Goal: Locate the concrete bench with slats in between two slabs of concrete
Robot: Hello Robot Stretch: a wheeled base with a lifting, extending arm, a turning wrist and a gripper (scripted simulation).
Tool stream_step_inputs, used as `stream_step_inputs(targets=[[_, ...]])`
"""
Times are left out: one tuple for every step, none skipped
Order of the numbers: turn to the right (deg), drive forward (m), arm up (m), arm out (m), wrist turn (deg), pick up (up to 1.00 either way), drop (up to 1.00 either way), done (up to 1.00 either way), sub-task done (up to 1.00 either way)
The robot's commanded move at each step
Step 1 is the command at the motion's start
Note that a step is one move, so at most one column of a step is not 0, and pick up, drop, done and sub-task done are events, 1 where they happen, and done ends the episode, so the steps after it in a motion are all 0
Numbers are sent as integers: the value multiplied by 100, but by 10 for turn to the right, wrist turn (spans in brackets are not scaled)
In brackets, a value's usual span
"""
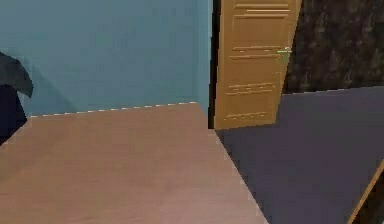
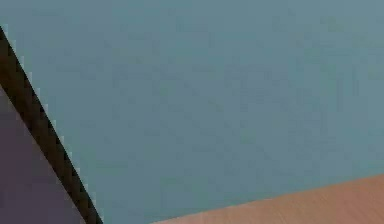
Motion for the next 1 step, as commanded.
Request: stream_step_inputs(targets=[[0, 60, 0, 0, 0, 0, 0, 0, 0]])
